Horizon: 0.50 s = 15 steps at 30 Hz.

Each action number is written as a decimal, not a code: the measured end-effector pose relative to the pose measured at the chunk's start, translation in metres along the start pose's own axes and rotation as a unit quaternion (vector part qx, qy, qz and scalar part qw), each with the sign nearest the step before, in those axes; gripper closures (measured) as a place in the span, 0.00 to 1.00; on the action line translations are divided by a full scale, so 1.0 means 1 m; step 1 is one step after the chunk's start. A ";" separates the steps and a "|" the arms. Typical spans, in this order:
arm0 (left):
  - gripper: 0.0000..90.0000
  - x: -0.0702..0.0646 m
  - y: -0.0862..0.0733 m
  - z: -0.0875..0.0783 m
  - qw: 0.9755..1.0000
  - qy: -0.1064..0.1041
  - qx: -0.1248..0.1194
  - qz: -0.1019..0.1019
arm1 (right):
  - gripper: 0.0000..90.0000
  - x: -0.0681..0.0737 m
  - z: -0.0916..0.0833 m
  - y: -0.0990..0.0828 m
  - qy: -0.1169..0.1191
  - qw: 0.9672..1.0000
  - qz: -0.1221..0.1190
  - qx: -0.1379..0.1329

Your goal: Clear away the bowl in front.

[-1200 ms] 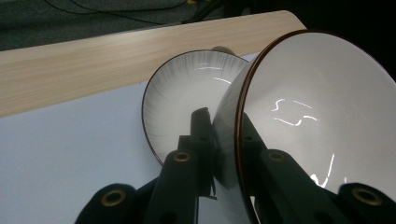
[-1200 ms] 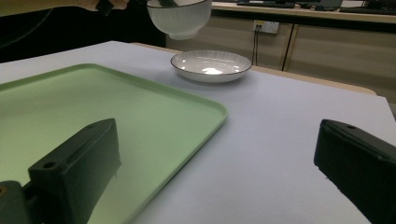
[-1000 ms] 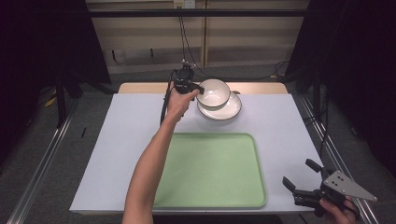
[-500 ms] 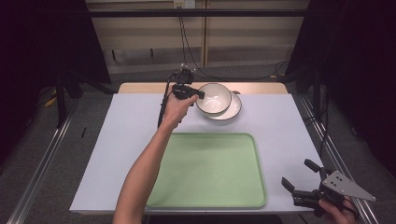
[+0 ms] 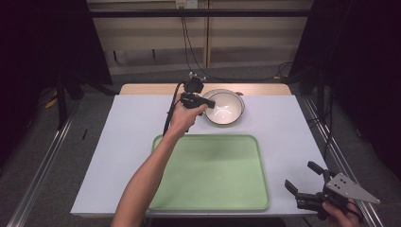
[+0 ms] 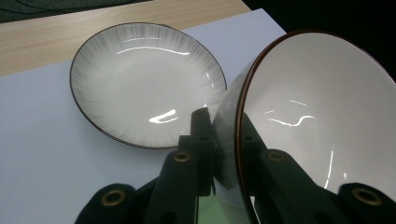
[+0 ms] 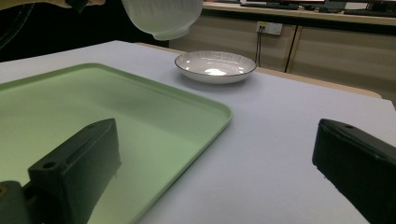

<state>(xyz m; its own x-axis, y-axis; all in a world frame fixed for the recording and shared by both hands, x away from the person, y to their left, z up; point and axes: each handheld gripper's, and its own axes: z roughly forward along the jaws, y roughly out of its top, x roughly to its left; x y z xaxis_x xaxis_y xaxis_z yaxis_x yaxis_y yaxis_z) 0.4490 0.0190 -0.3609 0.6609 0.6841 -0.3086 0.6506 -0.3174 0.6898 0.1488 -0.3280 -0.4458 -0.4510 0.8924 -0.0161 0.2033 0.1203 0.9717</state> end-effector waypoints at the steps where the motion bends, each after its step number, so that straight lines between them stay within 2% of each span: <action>1: 0.91 -0.002 0.000 0.001 1.000 -0.001 -0.002 -0.001 | 0.01 0.000 0.000 0.000 -0.003 1.000 0.002 -0.002; 9: 0.91 -0.017 -0.001 0.005 1.000 -0.015 0.003 0.006 | 0.01 0.000 0.001 0.000 -0.001 1.000 0.002 0.000; 12: 0.91 -0.021 -0.001 0.008 1.000 -0.019 0.010 0.012 | 0.01 0.000 0.001 0.000 -0.001 1.000 0.003 0.000; 15: 0.91 -0.024 0.000 0.013 0.999 -0.014 0.028 0.022 | 0.01 0.000 0.001 0.000 0.000 1.000 0.003 0.001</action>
<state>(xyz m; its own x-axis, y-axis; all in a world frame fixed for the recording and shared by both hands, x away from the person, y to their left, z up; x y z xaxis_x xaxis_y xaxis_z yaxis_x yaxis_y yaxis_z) 0.4382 -0.0059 -0.3616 0.6985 0.6507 -0.2979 0.6409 -0.3836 0.6649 0.1494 -0.3275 -0.4463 -0.4504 0.8927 -0.0102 0.2077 0.1159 0.9713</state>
